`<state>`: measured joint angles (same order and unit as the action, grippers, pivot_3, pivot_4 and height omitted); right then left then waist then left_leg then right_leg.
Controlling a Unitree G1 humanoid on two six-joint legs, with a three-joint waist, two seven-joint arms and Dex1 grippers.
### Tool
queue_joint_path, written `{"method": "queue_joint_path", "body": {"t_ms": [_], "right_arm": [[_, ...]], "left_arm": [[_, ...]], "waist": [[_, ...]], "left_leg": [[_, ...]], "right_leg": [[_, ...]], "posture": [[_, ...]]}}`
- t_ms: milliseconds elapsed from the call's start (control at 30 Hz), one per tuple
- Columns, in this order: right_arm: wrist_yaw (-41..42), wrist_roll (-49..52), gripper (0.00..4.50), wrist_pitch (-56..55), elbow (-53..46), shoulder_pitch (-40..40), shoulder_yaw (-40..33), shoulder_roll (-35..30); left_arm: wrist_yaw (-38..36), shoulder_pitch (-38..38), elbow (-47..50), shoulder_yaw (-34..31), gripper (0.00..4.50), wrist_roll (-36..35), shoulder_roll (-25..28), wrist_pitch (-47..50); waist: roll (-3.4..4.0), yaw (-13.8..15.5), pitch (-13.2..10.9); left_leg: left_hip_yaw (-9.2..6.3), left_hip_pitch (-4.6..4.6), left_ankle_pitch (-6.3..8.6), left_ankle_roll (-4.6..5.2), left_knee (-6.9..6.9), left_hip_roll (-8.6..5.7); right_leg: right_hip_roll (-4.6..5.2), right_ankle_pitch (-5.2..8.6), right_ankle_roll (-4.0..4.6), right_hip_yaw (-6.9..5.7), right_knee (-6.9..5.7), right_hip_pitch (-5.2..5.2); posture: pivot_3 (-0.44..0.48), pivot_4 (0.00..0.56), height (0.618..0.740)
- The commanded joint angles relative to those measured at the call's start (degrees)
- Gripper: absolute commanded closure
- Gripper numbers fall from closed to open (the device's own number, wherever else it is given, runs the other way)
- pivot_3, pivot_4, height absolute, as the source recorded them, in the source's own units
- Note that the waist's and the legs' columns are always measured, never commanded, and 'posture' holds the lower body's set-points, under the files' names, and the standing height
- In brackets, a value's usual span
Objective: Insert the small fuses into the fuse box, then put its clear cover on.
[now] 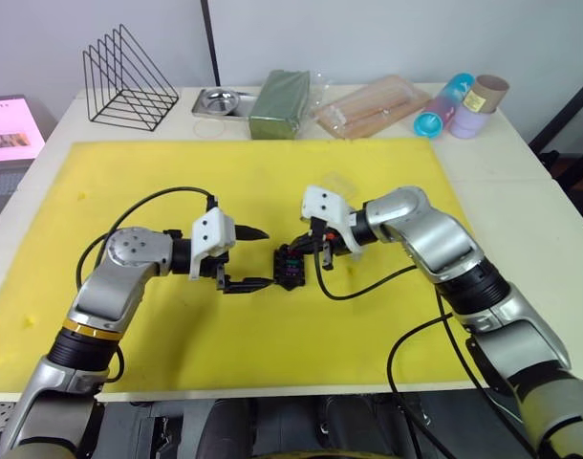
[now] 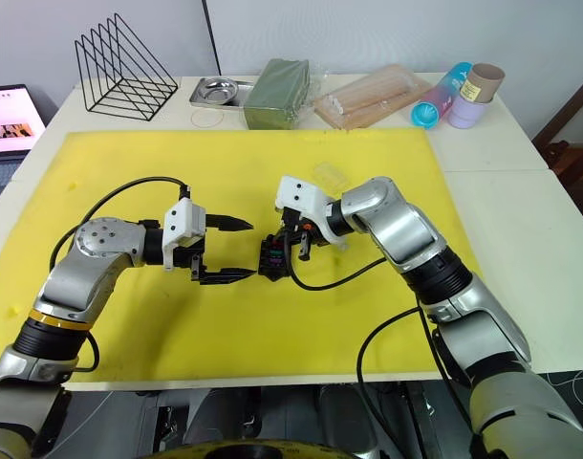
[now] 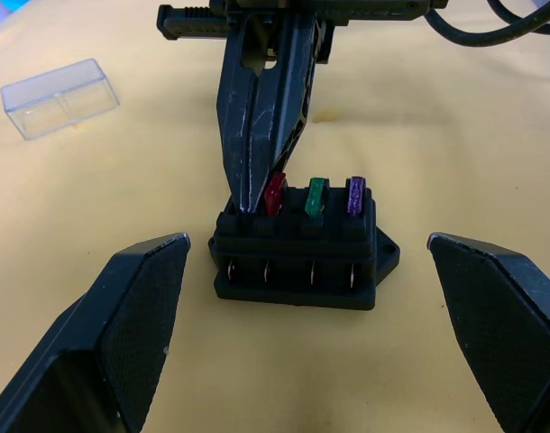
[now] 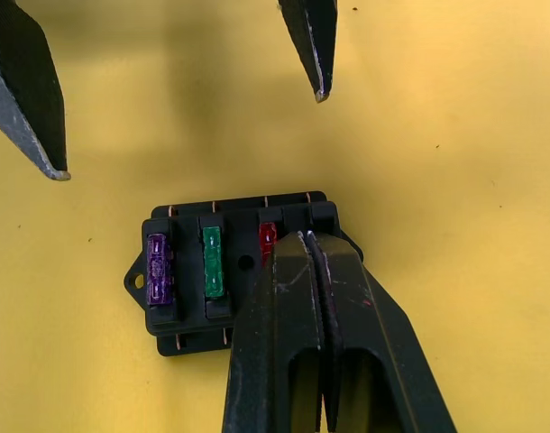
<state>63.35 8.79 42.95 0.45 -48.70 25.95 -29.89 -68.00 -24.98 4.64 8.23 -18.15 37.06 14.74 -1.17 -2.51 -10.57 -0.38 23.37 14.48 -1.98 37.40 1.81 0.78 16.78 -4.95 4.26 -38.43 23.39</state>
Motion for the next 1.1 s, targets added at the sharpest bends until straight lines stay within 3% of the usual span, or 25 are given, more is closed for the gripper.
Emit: {"method": "queue_joint_path", "body": {"t_ms": [33,467,1100], "right_arm": [[-0.23,1.78,4.48,0.84,0.72,-0.26,-2.41,1.33],[0.07,7.76,4.48,6.73,-5.05,-1.70,-7.15,1.07],[-1.07,8.20,4.48,5.89,-4.36,1.32,-4.71,0.25]], "left_arm": [[0.08,-0.79,1.28,-0.96,0.00,-0.68,0.29,-0.11],[0.02,-0.99,1.02,-0.78,0.00,-0.70,-0.03,-0.21],[-0.07,-1.05,0.91,-0.83,0.00,-0.59,0.11,-0.28]], "waist": [[0.00,0.00,0.00],[0.01,0.01,-0.01],[0.00,0.01,-0.01]], "left_leg": [[0.00,0.00,0.00,0.00,0.00,0.00],[-0.01,0.03,0.00,0.00,-0.01,0.01],[0.00,0.03,0.00,0.00,-0.01,0.00]], "right_leg": [[0.00,0.00,0.00,0.00,0.00,0.00],[0.00,0.00,0.00,0.00,0.00,0.04],[0.00,0.00,0.00,0.01,0.00,0.04]], "posture": [[0.000,0.150,0.740],[0.000,0.150,0.740],[0.000,0.150,0.740]]}}
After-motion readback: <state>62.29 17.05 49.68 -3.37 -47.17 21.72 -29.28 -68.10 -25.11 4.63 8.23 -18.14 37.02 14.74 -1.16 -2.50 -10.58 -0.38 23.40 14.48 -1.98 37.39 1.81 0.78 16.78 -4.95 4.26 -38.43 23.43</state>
